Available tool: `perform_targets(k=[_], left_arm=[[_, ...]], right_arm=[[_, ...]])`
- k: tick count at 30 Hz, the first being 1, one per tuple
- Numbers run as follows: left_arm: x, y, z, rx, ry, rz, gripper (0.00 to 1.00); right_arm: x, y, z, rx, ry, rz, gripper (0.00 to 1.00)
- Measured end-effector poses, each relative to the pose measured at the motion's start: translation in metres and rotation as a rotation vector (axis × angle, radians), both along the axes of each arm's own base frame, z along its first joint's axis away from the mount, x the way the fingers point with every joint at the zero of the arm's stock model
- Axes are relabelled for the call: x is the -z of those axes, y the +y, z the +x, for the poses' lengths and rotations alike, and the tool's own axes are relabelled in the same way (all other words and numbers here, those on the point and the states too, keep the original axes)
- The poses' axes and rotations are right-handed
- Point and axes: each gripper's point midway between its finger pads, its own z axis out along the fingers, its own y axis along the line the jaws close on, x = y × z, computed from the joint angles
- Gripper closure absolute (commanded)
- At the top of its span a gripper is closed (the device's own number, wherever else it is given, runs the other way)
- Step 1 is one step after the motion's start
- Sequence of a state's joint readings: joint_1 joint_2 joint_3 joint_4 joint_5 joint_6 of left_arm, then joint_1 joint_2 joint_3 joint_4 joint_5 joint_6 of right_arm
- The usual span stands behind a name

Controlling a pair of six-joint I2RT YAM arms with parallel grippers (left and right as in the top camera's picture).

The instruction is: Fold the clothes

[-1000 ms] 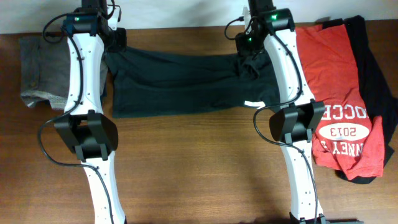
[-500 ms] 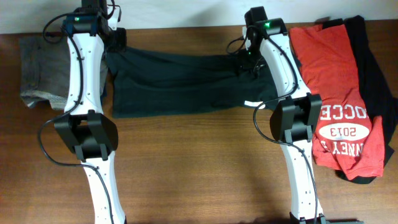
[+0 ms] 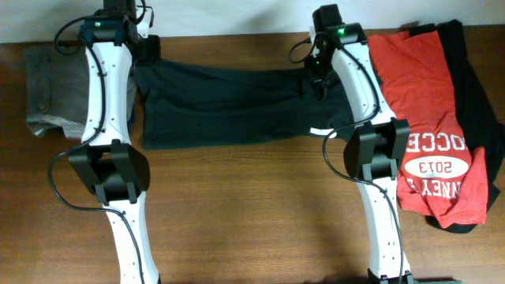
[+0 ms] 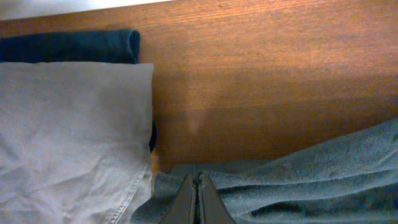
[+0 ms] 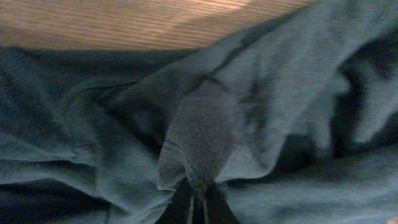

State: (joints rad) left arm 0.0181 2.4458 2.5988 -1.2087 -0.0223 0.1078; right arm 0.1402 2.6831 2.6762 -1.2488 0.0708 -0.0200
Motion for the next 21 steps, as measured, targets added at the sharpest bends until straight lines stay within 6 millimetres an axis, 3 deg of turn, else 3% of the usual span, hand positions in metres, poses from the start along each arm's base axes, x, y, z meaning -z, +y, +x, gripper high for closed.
perform_targets(k=[4,8,10,16,21], left_arm=[[-0.003,0.0,0.004,0.0,-0.021,0.0,0.99],[-0.004,0.002,0.007,-0.003,-0.034,0.001,0.99],[-0.005,0.004,0.009,-0.007,-0.043,0.001,0.99],[-0.007,0.013,0.011,-0.022,-0.053,0.001,0.99],[-0.005,0.017,0.008,-0.026,-0.041,-0.006,0.99]], right_arm=[[-0.023,-0.017,0.008,0.047,-0.044,0.039,0.96],[-0.064,-0.049,0.013,0.101,-0.117,0.105,0.96],[-0.074,-0.066,0.008,0.128,-0.117,0.128,0.96],[-0.076,-0.103,-0.021,0.207,-0.02,0.189,0.96],[-0.083,-0.112,-0.037,0.242,0.021,0.242,0.96]])
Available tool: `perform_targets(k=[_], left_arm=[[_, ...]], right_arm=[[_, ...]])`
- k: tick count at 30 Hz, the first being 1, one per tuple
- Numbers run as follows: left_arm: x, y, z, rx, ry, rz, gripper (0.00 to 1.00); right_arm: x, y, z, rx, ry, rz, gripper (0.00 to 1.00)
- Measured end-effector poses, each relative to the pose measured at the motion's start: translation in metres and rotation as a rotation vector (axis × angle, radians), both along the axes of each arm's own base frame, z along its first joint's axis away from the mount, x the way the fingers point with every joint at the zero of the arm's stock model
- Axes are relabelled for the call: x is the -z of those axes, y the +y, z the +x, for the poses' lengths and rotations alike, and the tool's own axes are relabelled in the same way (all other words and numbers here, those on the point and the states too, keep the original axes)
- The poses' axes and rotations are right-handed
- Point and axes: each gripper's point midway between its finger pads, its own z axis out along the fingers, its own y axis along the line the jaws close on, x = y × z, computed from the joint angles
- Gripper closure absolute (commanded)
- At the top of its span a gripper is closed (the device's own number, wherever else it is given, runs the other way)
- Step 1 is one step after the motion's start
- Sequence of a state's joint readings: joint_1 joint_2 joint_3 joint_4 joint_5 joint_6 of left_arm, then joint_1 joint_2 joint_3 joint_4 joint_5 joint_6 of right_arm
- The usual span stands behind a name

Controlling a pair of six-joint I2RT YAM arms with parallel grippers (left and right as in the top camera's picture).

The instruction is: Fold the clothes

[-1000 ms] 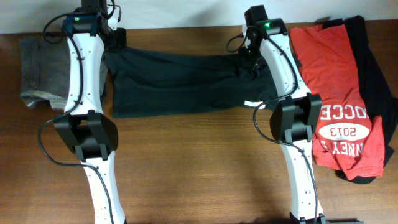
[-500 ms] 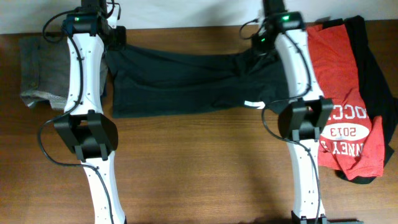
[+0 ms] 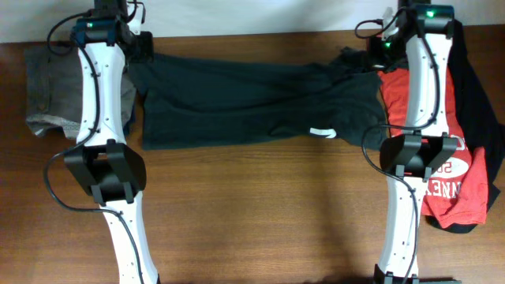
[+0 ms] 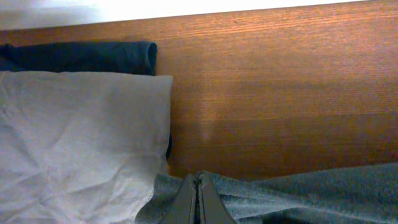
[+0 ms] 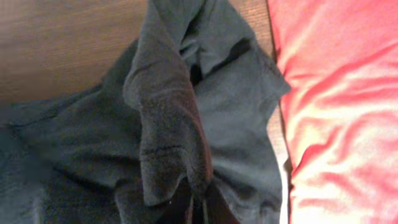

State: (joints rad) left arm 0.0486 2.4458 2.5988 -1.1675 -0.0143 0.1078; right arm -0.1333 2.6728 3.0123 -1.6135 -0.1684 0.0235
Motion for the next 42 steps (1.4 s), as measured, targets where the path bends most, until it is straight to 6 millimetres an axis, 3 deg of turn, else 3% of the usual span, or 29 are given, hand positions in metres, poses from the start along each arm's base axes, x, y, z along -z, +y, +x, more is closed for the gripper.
perform_targets(k=[12,19,28,35,39,40,41,42], left_arm=[[0.009,-0.001,-0.012,0.002,0.061,-0.006,0.99],[0.034,-0.001,-0.017,0.002,0.115,-0.008,0.99],[0.076,-0.001,-0.023,0.008,0.18,-0.009,0.99],[0.093,-0.002,-0.033,0.028,0.228,-0.001,0.99],[0.104,-0.002,-0.04,0.035,0.261,0.0,0.99],[0.107,-0.002,-0.042,0.036,0.27,0.0,0.99],[0.109,-0.002,-0.043,0.039,0.277,0.001,0.94],[0.111,-0.002,-0.045,0.039,0.284,0.0,0.89]], right_arm=[[-0.003,-0.01,-0.017,0.021,0.047,0.067,0.96],[-0.002,-0.01,-0.018,0.02,0.05,0.066,0.96],[0.029,-0.014,-0.025,0.028,0.145,0.047,0.96],[0.061,-0.014,-0.04,0.031,0.264,0.052,0.96],[0.07,-0.014,-0.045,0.032,0.296,0.054,0.96],[0.071,-0.014,-0.045,0.033,0.298,0.054,0.92],[0.071,-0.014,-0.045,0.034,0.298,0.054,0.79],[0.071,-0.014,-0.045,0.031,0.296,0.053,0.56]])
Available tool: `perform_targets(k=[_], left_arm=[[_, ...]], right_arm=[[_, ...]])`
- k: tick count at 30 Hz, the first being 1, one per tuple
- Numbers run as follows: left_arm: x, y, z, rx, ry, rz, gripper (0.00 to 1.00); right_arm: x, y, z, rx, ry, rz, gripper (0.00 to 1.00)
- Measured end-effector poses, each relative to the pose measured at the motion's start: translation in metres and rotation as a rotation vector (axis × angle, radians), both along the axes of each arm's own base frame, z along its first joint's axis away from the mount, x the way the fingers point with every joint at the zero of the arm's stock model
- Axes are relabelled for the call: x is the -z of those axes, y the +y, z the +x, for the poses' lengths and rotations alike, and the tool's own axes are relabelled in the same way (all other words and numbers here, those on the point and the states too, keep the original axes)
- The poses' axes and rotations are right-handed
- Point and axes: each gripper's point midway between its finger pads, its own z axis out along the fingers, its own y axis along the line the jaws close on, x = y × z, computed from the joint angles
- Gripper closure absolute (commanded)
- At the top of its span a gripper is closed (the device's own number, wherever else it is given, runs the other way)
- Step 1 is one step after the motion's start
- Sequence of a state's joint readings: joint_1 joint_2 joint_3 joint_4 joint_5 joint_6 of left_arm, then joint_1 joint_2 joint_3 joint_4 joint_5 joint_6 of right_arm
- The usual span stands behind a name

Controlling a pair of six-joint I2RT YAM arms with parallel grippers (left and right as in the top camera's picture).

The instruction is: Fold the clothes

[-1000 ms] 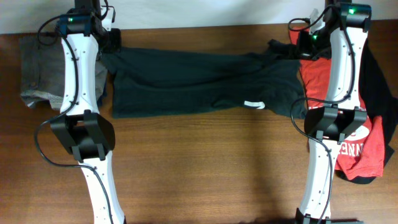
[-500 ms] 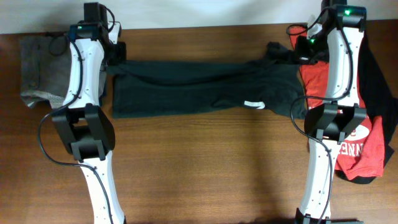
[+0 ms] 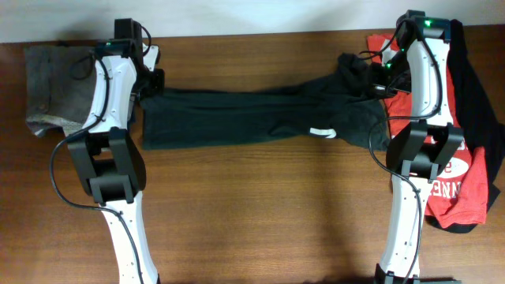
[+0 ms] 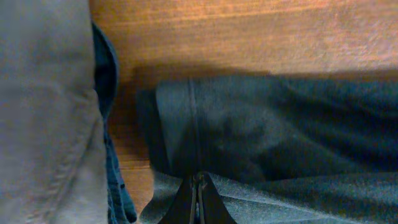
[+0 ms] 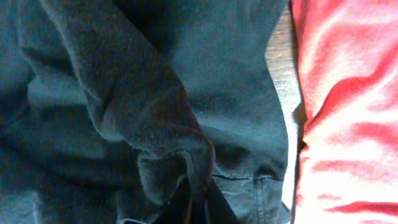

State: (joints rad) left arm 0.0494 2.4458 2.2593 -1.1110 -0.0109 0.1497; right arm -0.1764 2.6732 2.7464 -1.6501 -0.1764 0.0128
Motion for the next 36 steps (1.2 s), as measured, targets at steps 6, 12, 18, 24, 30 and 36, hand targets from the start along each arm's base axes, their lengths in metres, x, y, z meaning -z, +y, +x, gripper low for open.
perform_targets(k=[6,12,18,24,30,36], left_arm=[[0.002,0.003,-0.002,0.007,0.01,0.009,0.56],[0.003,0.006,-0.005,0.003,0.019,0.01,0.55],[-0.02,0.003,-0.018,0.009,0.063,-0.007,0.36],[-0.065,-0.007,-0.01,0.022,-0.017,-0.067,0.3],[-0.062,-0.005,-0.014,0.017,0.0,-0.097,0.3],[-0.05,-0.011,-0.017,0.06,0.022,-0.138,0.3]], right_arm=[[0.001,-0.006,-0.001,-0.015,0.0,-0.018,0.44],[0.001,-0.008,-0.001,-0.016,-0.001,-0.022,0.47],[-0.005,-0.002,0.001,-0.027,-0.02,0.012,0.48],[-0.021,0.011,0.009,-0.044,-0.08,0.085,0.46],[-0.025,0.022,0.008,-0.091,-0.093,0.116,0.45],[-0.026,0.034,0.014,-0.14,-0.12,0.115,0.44]])
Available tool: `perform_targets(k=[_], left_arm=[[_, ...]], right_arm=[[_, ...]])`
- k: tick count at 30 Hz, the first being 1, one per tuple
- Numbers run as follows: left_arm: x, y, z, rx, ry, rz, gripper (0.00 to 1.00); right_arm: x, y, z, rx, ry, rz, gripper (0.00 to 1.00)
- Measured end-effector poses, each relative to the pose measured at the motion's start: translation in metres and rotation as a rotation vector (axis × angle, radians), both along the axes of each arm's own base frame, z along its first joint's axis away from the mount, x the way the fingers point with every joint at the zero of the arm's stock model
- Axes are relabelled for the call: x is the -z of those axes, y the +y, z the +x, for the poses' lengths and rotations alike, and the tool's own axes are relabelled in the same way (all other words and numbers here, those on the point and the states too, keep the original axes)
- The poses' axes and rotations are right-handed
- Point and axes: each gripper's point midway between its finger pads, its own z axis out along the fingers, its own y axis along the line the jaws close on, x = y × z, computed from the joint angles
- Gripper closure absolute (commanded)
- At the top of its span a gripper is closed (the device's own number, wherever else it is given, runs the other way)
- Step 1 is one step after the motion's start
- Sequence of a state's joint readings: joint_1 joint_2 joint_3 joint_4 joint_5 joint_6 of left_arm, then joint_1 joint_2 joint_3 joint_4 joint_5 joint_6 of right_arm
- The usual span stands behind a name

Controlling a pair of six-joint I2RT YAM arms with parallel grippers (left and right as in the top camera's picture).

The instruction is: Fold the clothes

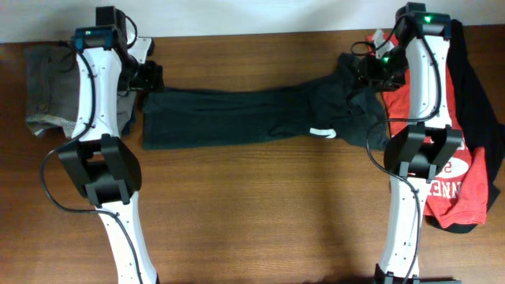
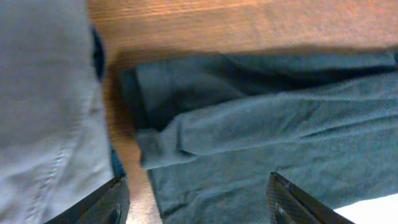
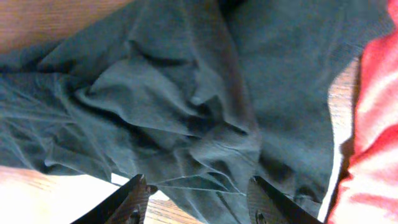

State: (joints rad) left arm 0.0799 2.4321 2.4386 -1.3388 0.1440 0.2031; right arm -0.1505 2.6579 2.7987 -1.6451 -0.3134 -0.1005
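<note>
A dark green-grey garment lies stretched left to right across the far half of the table, its right end bunched, with a small white tag showing. My left gripper hovers open over its left end; in the left wrist view the folded cloth edge lies below the spread fingers. My right gripper hangs open above the crumpled right end, and nothing is between its fingers in the right wrist view.
A folded grey garment on a dark blue one sits at the far left, right beside the dark garment's left end. A red printed shirt and a black garment are heaped at the right edge, touching the bunched end.
Both grippers were shut on the dark garment's two ends; both are now open and raised a little, and the garment lies let go on the table.
Both grippers held the garment's far edge, the right one near the table's middle. Then the right one stood far right with the cloth stretched wide. Later the held edge lay folded toward the front, making a narrower band. Now both ends are released.
</note>
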Motion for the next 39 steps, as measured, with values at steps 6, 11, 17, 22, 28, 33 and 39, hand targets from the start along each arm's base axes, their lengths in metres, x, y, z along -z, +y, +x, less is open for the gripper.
perform_targets(k=[6,11,17,22,28,33,39], left_arm=[[0.02,-0.006,0.005,0.063,0.01,-0.021,0.44],[0.053,-0.007,0.009,0.079,0.045,-0.028,0.66],[0.08,-0.008,0.0,0.089,0.118,-0.034,0.88],[0.089,-0.009,-0.02,0.091,0.21,-0.045,0.96],[0.09,-0.011,-0.049,0.089,0.329,-0.06,0.99],[0.088,-0.013,-0.057,0.083,0.364,-0.067,0.99],[0.08,-0.016,-0.051,0.07,0.338,-0.088,0.6]], right_arm=[[0.0,0.005,0.0,-0.018,-0.003,0.002,0.44],[0.0,0.005,0.001,-0.018,-0.005,0.002,0.44],[0.0,0.005,0.001,-0.018,-0.006,0.002,0.44],[0.0,0.005,0.001,-0.018,-0.007,0.001,0.43],[0.0,0.005,0.003,-0.018,-0.014,0.0,0.43],[0.0,0.005,0.003,-0.018,-0.015,0.0,0.42],[0.0,0.005,0.003,-0.02,-0.015,0.0,0.39]])
